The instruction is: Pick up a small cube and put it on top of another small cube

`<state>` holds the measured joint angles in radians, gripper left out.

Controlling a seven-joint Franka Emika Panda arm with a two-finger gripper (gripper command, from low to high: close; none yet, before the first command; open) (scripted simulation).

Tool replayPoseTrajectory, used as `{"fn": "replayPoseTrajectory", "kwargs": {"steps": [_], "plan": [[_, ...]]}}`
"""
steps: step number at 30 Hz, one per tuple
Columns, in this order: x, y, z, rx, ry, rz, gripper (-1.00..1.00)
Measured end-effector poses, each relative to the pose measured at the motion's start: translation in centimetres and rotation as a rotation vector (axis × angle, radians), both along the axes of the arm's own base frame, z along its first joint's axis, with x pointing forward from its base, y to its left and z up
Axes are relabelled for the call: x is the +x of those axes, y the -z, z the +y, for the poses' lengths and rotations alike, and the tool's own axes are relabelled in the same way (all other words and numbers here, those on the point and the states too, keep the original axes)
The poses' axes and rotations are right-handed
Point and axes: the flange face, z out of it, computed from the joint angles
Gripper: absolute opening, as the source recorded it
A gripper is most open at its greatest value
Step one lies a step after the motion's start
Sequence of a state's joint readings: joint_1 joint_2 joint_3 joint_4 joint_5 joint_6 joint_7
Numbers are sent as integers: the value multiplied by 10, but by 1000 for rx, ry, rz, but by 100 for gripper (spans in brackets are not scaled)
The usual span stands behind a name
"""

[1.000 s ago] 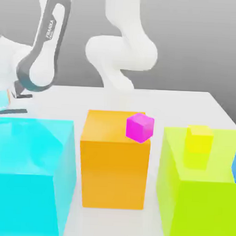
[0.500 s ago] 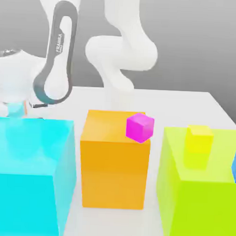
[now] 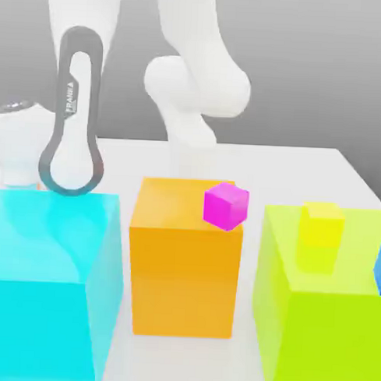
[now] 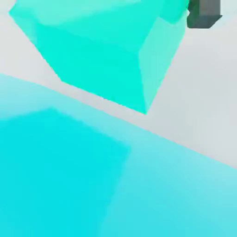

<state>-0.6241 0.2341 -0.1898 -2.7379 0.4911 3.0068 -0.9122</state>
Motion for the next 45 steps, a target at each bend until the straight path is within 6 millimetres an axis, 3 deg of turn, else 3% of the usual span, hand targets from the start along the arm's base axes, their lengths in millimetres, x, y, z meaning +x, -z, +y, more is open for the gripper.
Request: {"fn": "replayPoseTrajectory", "kwargs": {"steps": [7, 19, 27, 34, 39, 41, 43, 45], "plan": [[-2, 0, 3, 21, 92, 19, -100], [-9, -42, 5, 32, 95, 43, -100], [8, -90, -47, -43, 253, -43, -100], [-5, -135, -107, -111, 427, -119, -100], [-8, -171, -140, -171, 324, -106, -100], [18, -180, -128, -176, 220, -100, -100], [85, -189, -85, -171, 10, -99, -100], [152, -199, -27, -162, -228, -95, -100]]}}
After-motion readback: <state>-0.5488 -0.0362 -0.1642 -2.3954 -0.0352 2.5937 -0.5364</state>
